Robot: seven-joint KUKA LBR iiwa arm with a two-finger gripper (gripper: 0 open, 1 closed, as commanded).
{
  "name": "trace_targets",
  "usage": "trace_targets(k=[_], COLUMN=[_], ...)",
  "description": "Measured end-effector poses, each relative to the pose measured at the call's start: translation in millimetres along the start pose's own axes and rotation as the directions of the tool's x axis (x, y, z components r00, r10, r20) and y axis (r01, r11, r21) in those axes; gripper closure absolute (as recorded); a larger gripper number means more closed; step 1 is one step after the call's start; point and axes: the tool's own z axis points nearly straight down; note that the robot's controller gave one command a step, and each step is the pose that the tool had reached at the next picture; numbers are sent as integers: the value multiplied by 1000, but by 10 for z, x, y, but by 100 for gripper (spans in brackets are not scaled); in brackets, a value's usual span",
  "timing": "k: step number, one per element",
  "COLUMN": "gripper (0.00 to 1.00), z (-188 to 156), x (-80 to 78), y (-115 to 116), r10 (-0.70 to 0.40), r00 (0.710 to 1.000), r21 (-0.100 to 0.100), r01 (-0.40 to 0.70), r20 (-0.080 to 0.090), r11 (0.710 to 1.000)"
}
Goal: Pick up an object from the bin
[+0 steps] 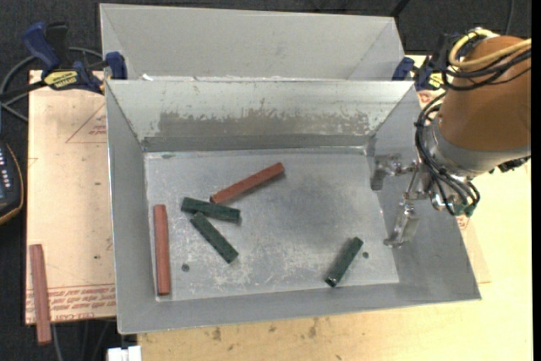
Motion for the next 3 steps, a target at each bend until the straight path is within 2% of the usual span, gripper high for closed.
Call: trace_targets(k=[1,2,3], gripper=[0,100,100], z=[1494,1460,-149], x=[175,164,219], y=[126,123,359], r10=[3,1,-19], r00=[1000,1000,1000], r21=[0,1,2], r01=[-3,-1,19], r20=[5,8,17], r11=[1000,1000,1000])
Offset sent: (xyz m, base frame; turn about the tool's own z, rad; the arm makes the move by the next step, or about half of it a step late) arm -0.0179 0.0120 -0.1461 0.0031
